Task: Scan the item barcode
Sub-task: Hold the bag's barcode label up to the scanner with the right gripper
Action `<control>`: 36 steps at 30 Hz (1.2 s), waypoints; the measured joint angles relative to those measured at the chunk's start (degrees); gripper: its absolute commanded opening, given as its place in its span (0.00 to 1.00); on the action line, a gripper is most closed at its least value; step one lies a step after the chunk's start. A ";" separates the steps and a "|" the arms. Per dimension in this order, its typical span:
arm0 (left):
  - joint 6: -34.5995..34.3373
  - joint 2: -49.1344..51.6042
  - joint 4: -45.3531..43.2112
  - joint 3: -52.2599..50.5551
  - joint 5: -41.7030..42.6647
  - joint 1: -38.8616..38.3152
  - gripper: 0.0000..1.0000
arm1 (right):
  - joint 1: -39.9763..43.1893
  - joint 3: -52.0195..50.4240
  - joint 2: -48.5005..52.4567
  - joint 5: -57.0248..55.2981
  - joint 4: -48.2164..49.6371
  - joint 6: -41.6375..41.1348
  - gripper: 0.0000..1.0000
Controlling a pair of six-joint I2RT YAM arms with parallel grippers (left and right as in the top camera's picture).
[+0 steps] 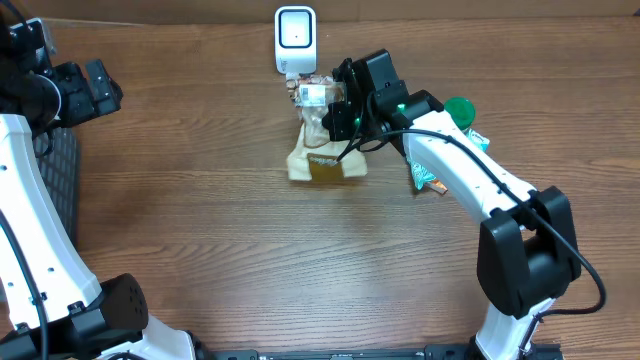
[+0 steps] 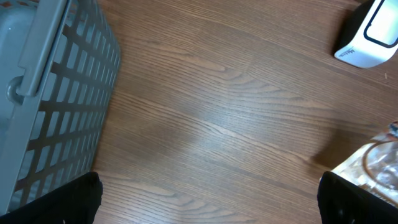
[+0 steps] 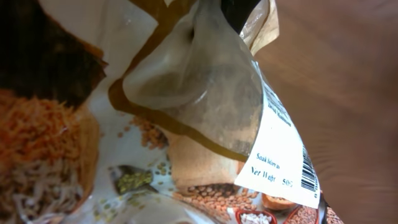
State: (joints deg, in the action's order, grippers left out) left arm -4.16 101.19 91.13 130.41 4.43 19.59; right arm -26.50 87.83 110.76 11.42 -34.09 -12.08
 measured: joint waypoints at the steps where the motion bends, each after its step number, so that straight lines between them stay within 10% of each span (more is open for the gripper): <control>1: 0.00 0.00 -0.02 0.00 -0.02 0.00 1.00 | -1.01 0.00 -0.61 -5.57 0.13 1.70 0.04; 16: -0.02 0.00 0.00 0.00 -0.02 0.00 1.00 | -9.79 -0.13 -0.90 -50.53 23.87 31.34 0.04; 36: 0.00 0.00 -0.02 0.00 -0.24 0.00 1.00 | -7.04 -0.11 0.72 -50.05 55.43 64.39 0.04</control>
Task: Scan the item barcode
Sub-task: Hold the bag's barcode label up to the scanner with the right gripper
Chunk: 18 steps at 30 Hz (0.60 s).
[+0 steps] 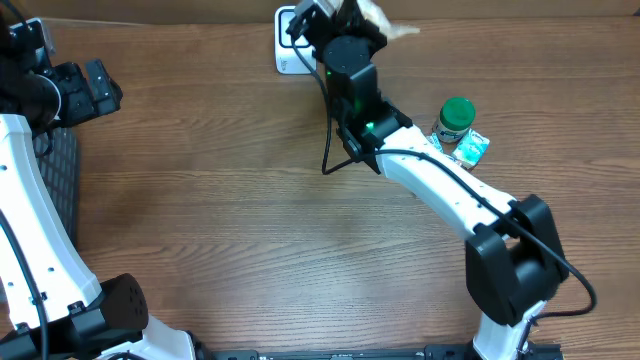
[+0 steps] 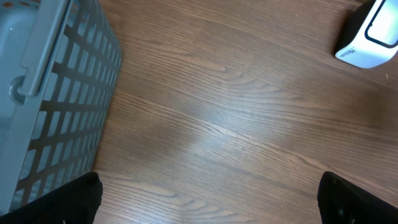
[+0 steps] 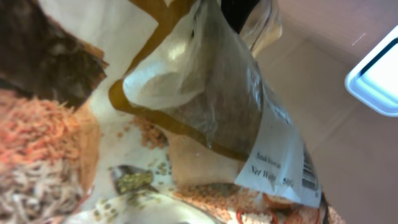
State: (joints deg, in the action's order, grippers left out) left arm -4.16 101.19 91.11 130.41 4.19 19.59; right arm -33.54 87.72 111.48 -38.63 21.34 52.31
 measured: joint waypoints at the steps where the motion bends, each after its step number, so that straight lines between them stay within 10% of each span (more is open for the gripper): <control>1: -0.02 0.00 -0.02 0.00 0.02 0.00 1.00 | 0.42 0.00 1.09 0.83 4.02 2.36 0.04; 9: -0.02 0.00 -0.02 0.00 0.02 0.00 1.00 | 2.01 0.00 15.39 10.91 28.09 20.20 0.04; 18: -0.02 0.00 -0.02 0.00 0.00 0.00 1.00 | 2.36 3.39 27.02 17.73 29.62 25.22 0.04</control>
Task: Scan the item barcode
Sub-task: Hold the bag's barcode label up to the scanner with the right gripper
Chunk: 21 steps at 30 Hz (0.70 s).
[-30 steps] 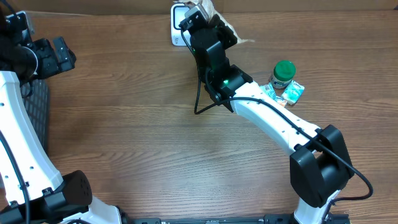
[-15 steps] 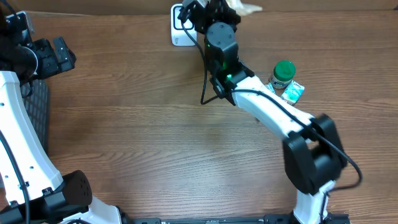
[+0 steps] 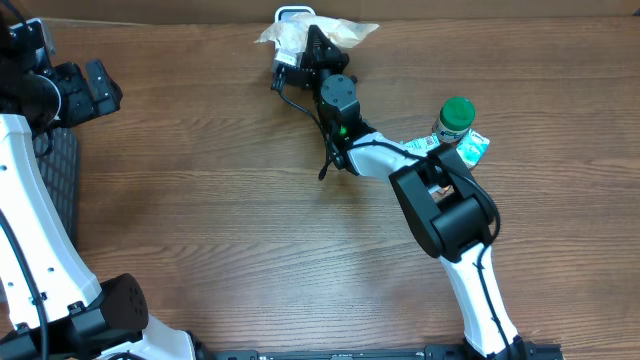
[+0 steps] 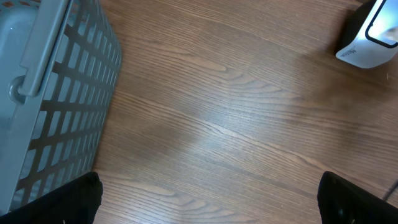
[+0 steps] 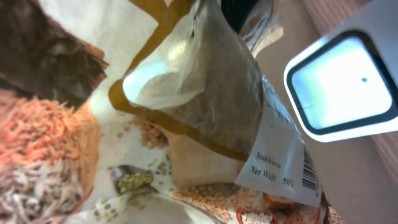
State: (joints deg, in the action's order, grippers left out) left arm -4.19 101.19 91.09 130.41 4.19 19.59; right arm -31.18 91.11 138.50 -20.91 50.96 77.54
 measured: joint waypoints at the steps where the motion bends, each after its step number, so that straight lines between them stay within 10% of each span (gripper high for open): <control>1: 0.00 0.00 0.02 0.00 0.02 0.00 1.00 | 0.09 1.70 1.16 0.13 -0.09 0.22 0.04; 21: 0.00 0.00 0.02 0.00 0.02 0.00 1.00 | 5.51 16.24 7.41 1.01 -11.65 -4.33 0.04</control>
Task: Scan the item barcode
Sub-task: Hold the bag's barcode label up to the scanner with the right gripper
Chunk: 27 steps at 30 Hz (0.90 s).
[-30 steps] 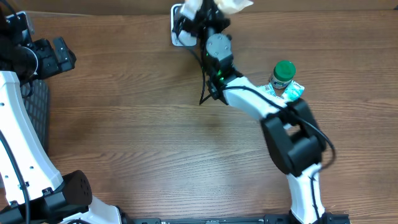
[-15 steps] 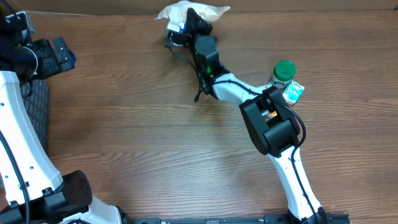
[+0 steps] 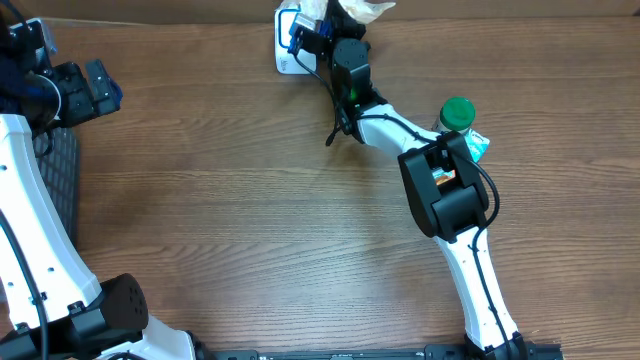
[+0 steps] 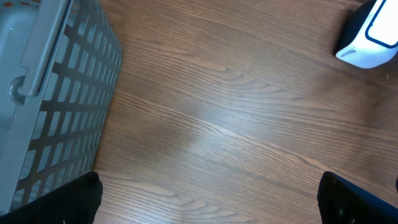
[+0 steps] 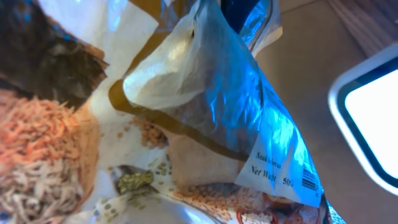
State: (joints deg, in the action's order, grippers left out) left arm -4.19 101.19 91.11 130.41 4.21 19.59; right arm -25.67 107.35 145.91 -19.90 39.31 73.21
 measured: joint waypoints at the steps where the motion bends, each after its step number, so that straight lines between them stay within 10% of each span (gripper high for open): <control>1: 0.00 0.00 0.02 0.00 0.00 0.00 1.00 | -0.07 0.00 0.00 0.00 -0.02 0.00 0.04; 12: 0.00 0.00 0.00 0.00 0.00 0.00 1.00 | -0.61 0.00 -0.26 -1.55 -1.53 -3.85 0.04; 27: 0.00 0.00 0.00 0.00 0.00 0.00 1.00 | 0.17 0.35 -32.13 2.75 -46.75 -41.18 0.04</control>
State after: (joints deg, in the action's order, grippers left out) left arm -4.19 101.19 91.11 130.41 4.21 19.59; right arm -25.50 107.70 113.78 -17.15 -7.44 32.03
